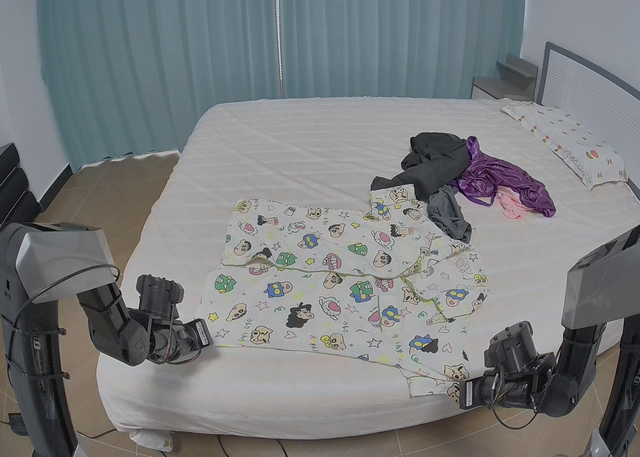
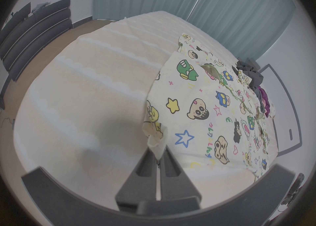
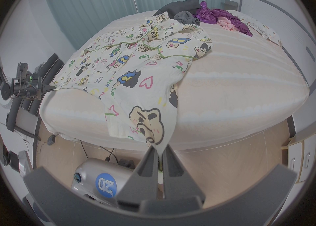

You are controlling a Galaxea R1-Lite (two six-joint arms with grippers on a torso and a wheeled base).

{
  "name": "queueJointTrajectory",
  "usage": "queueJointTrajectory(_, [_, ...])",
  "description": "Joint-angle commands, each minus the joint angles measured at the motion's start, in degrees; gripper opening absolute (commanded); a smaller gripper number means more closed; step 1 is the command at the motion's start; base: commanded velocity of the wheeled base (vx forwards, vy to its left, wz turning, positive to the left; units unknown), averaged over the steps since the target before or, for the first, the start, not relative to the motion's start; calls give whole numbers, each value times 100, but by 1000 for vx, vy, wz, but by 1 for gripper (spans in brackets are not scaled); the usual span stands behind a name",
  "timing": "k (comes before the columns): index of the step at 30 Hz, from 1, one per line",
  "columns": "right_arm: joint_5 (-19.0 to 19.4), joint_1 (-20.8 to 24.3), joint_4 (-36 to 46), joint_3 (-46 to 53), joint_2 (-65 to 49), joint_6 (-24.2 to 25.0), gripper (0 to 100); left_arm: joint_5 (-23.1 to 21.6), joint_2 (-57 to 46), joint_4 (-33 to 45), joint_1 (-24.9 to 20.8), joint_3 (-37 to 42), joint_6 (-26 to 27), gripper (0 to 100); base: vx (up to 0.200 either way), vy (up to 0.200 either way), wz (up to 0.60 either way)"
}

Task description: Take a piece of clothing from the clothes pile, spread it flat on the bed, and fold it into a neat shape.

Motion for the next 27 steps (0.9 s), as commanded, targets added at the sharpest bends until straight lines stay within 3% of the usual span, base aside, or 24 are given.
queueJointTrajectory(1, [12,-88,2,156,-93,-65,0,54,-364,105,60,283,10,0,0,0,0])
queueJointTrajectory(27, [223,-44,-15,666,-84,-284,0,19,-777,52,-46,1909,361,0,0,0,0])
